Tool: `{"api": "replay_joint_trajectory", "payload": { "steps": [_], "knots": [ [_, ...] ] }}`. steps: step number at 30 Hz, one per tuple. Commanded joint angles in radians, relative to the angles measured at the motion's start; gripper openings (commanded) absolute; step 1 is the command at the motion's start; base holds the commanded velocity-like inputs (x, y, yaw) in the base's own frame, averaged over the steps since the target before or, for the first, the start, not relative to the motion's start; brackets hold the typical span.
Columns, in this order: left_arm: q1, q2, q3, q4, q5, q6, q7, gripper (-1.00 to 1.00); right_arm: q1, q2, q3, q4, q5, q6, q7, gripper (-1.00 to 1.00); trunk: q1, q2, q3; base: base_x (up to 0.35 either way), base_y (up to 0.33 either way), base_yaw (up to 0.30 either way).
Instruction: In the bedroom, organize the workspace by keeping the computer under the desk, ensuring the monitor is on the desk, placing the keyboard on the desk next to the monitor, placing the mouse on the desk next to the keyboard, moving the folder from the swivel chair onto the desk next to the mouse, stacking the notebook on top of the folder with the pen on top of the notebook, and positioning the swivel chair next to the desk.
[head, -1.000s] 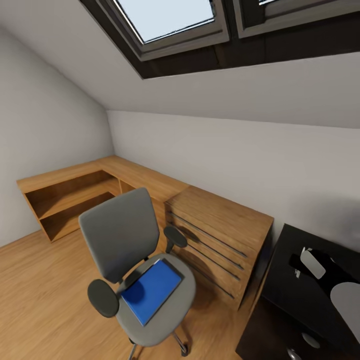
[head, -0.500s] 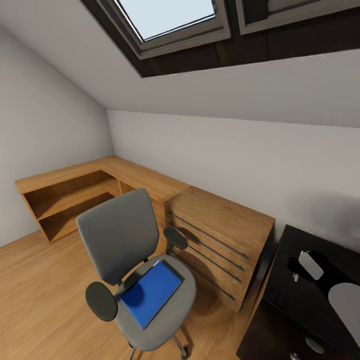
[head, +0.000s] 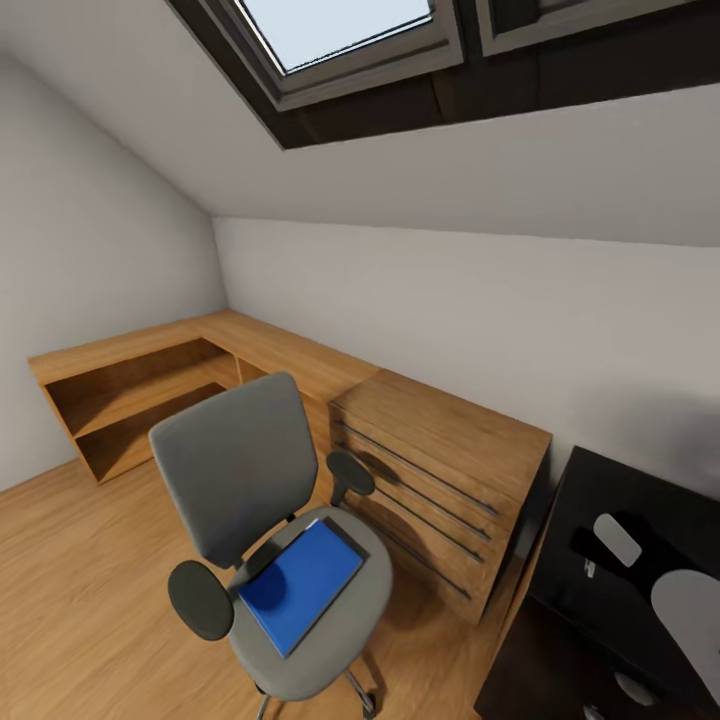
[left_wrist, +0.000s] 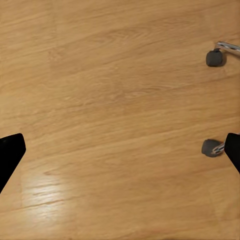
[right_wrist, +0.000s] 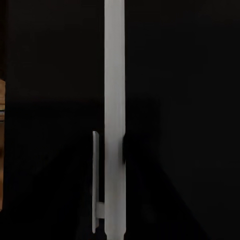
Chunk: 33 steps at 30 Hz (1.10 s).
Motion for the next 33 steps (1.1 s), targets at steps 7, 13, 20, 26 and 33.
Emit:
{"api": "replay_joint_trajectory", "payload": {
  "steps": [7,13,20,26,33],
  "knots": [
    [0.000,0.000,-0.003,0.000,0.011,-0.004,0.000,1.00,-0.001,0.020,0.011,0.005,-0.006,-0.001,-0.006,-1.00,0.027,-0.050,-0.023,0.000,0.000,0.000],
    [0.000,0.000,-0.003,0.000,0.011,-0.004,0.000,1.00,-0.001,0.023,0.012,0.005,-0.006,-0.011,-0.006,-1.00,0.050,-0.092,-0.042,0.000,0.000,0.000],
    [-0.001,0.000,-0.003,0.000,0.011,-0.004,0.000,1.00,-0.001,0.023,0.012,0.005,-0.005,-0.033,-0.006,-1.00,0.062,-0.113,-0.051,0.000,0.000,0.000],
    [0.000,0.000,-0.005,0.000,0.009,-0.004,-0.001,1.00,-0.001,0.023,0.012,0.004,-0.004,-0.034,-0.006,1.00,0.062,-0.113,-0.051,0.000,0.000,0.000],
    [0.000,0.000,-0.006,0.000,0.009,-0.004,-0.001,1.00,-0.001,0.023,0.012,0.002,-0.004,-0.034,-0.006,1.00,0.062,-0.113,-0.051,0.000,0.000,0.000]
  ]
}}
